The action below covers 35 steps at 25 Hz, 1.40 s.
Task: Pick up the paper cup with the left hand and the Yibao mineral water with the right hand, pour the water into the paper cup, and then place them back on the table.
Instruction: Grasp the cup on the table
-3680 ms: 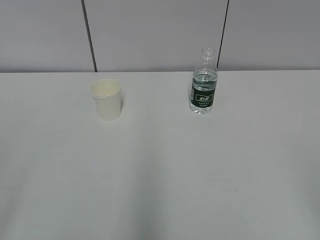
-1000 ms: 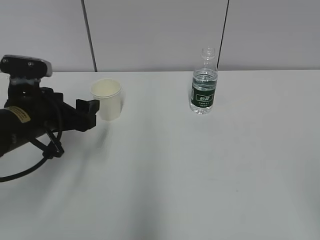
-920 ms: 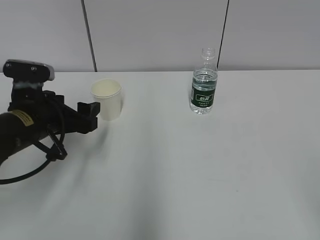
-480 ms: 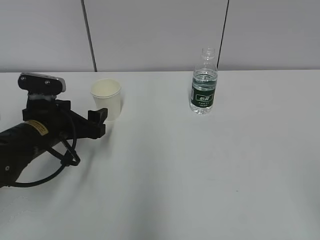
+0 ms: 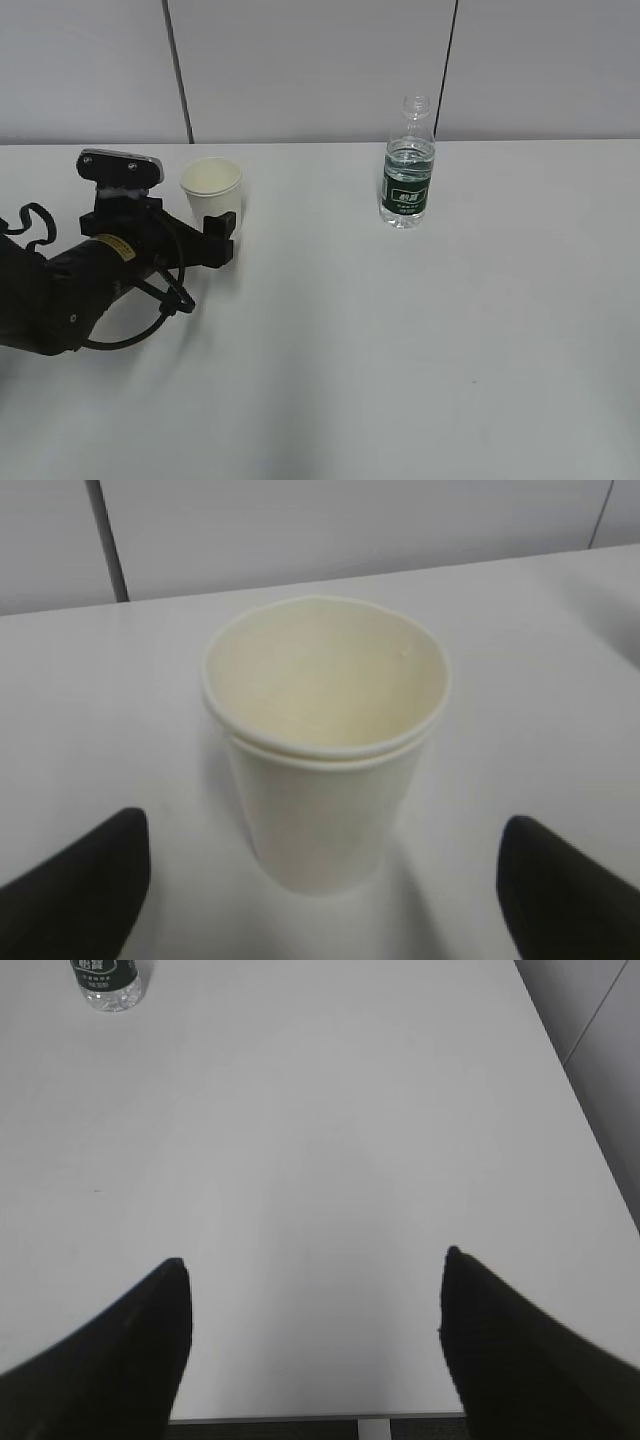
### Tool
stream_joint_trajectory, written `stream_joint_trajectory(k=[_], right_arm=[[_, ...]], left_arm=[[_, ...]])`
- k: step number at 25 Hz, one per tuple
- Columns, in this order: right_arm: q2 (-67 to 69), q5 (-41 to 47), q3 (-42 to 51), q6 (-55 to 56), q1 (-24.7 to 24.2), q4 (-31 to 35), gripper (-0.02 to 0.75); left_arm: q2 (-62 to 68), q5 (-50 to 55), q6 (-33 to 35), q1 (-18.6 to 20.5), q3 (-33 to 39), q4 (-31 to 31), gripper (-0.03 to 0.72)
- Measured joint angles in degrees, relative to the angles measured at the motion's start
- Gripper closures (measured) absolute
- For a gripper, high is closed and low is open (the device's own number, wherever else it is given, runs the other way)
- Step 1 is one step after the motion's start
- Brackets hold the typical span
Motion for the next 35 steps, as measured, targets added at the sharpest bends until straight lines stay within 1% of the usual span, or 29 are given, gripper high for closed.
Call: stream_joint_trajectory(k=[3,15,22,27,35], right_arm=[[0.0,0.0,0.0,0.0,0.0,0.0,0.167],[0.0,0.0,0.0,0.0,0.0,0.0,0.167],[0.0,0.0,0.0,0.0,0.0,0.0,0.167],[0.0,0.0,0.0,0.0,0.0,0.0,0.167],[0.0,0.0,0.0,0.0,0.0,0.0,0.167]], left_arm=[[1.7,-0.6,0.0,0.0,-1.5,-1.2,0.047],[8.1,-1.1,0.0,0.0,-8.5,-1.4,0.045],[10.9,-1.3,0.0,0.0,-11.5,-2.0,0.045],[12.4,-1.4,0.0,0.0,-13.4,-3.7,0.045],[13.5,-1.5,0.0,0.0,-15.9,-3.8,0.059]])
